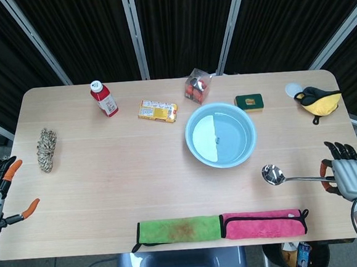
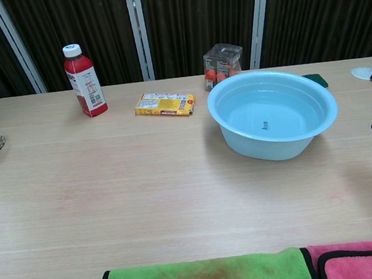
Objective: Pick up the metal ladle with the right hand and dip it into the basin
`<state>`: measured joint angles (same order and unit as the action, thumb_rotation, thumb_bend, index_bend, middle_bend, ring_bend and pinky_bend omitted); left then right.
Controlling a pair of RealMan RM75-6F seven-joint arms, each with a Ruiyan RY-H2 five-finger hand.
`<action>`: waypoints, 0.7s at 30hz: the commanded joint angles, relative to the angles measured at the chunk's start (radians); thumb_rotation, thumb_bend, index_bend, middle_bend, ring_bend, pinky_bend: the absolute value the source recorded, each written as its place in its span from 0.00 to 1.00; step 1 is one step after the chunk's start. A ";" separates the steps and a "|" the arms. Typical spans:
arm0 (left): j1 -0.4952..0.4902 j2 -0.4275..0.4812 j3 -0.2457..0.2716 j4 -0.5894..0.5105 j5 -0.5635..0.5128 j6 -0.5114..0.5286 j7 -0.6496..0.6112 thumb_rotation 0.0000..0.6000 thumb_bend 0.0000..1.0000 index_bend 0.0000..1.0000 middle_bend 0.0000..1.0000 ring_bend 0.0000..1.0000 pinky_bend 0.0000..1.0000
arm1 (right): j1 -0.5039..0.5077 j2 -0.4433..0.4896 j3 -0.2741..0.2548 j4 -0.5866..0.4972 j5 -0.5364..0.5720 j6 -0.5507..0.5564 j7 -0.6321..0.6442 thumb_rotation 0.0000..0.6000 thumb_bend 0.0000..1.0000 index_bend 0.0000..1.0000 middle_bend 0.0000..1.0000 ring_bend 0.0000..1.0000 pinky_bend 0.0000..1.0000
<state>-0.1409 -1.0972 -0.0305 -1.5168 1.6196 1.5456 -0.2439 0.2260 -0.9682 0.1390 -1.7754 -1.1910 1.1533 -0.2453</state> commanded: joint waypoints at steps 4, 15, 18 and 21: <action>-0.003 0.000 -0.001 0.001 -0.005 -0.007 -0.005 0.48 0.27 0.03 0.00 0.00 0.00 | 0.015 0.065 0.024 -0.099 -0.017 0.042 -0.049 1.00 0.57 0.81 0.07 0.00 0.00; -0.009 -0.002 -0.004 0.005 -0.019 -0.022 -0.007 0.49 0.27 0.03 0.00 0.00 0.00 | 0.099 -0.018 0.085 -0.098 -0.031 0.086 -0.132 1.00 0.57 0.82 0.08 0.00 0.00; -0.010 -0.002 -0.008 0.008 -0.030 -0.029 -0.009 0.49 0.27 0.03 0.00 0.00 0.00 | 0.134 -0.046 0.098 -0.080 0.004 0.060 -0.161 1.00 0.57 0.82 0.08 0.00 0.00; -0.012 -0.003 -0.009 0.010 -0.040 -0.037 -0.009 0.49 0.27 0.02 0.00 0.00 0.00 | 0.165 -0.076 0.107 -0.056 0.030 0.039 -0.186 1.00 0.57 0.82 0.08 0.00 0.00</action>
<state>-0.1525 -1.0998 -0.0393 -1.5073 1.5812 1.5098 -0.2529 0.3779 -1.0310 0.2392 -1.8434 -1.1721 1.2040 -0.4186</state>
